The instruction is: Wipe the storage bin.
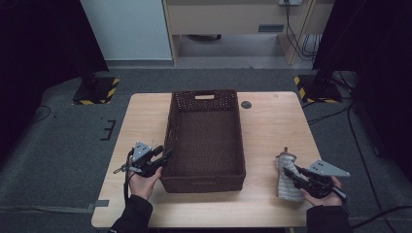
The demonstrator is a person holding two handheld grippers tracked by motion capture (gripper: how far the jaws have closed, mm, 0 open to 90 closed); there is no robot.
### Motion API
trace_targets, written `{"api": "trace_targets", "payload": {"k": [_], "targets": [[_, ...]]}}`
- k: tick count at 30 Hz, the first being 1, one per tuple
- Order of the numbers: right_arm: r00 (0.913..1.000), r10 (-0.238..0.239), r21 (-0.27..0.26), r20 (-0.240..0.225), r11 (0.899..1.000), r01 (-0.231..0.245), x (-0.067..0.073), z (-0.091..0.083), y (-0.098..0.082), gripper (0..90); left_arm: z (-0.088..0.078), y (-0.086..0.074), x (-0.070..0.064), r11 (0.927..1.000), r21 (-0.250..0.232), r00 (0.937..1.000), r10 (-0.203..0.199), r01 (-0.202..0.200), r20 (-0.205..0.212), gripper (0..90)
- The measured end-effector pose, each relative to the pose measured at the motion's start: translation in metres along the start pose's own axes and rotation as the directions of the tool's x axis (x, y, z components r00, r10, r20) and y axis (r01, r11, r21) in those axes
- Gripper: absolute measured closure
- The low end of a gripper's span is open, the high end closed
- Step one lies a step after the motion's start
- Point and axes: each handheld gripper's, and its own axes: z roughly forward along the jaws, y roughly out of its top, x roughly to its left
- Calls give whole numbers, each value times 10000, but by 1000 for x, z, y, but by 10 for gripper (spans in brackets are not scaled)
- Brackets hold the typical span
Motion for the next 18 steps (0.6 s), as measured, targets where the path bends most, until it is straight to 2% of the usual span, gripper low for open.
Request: {"api": "trace_targets", "payload": {"k": [4,8,12,18], "targets": [[9981,-11,147,621,9999,2,-10,-6,-3,704,0,0,1,10000,6,10000,-10,10,17,527],[9972,158,560,732,9982,-200,-15,0,-11,702,0,0,0,10000,11,10000,14,-14,-20,517],[9955,-24,1194,948,9928,-89,-17,11,-20,691,-1,0,1,10000,31,10000,33,-33,-45,497],[9944,284,1397,1013,9893,-424,-19,26,-27,620,-1,-1,1,10000,38,10000,80,-80,-48,477]]}}
